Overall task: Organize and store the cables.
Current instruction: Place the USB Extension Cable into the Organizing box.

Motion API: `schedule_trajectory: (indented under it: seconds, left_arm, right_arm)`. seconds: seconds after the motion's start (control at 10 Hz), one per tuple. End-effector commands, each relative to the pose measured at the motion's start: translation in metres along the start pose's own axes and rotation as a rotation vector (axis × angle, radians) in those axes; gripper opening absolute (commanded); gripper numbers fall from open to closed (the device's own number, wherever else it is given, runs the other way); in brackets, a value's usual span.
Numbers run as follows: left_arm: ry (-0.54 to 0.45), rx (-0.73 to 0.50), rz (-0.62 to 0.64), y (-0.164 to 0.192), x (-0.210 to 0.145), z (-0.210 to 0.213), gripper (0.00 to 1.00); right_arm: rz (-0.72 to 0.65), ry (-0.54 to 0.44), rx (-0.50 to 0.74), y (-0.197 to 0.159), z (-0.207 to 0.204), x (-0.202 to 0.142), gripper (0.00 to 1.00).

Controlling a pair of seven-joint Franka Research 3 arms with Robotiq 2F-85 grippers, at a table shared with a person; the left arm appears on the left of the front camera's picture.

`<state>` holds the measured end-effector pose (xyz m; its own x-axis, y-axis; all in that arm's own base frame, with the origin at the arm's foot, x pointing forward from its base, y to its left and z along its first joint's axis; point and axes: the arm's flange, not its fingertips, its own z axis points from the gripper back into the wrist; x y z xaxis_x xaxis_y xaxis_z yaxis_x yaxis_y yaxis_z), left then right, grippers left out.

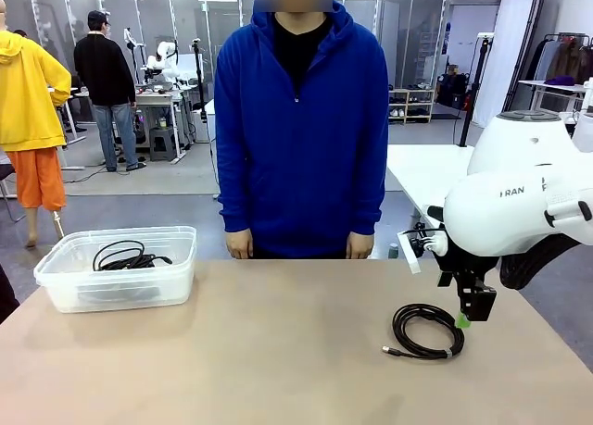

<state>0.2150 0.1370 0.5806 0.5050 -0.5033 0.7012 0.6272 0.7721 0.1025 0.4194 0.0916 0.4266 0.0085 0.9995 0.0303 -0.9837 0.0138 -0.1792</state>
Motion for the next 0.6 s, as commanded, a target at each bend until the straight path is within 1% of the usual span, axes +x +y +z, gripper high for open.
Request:
schedule_trajectory:
  seconds: [0.0, 0.1, 0.2, 0.3, 0.4, 0.5]
  left_arm:
    - [0.000, 0.000, 0.000, 0.000, 0.000, 0.000, 1.00]
    - [-0.082, -0.035, -0.076, 0.005, 0.001, -0.011, 1.00]
    - [-0.160, -0.052, -0.113, 0.012, -0.008, -0.016, 1.00]
    - [-0.200, -0.055, -0.136, 0.016, -0.018, -0.020, 1.00]
    - [-0.198, -0.047, -0.171, 0.016, -0.029, -0.034, 1.00]
    - [-0.197, -0.041, -0.178, 0.014, -0.033, -0.044, 1.00]
  right_arm:
    - [0.014, -0.001, 0.006, -0.002, 0.000, -0.001, 1.00]
    - [0.014, -0.001, 0.006, -0.002, 0.000, -0.001, 1.00]
    - [0.014, -0.001, 0.006, -0.002, 0.000, -0.001, 1.00]
    - [0.014, -0.001, 0.006, -0.002, 0.000, -0.001, 1.00]
    - [0.000, 0.000, 0.000, 0.000, 0.000, 0.000, 1.00]
    - [-0.004, -0.014, 0.007, -0.003, -0.009, 0.004, 1.00]
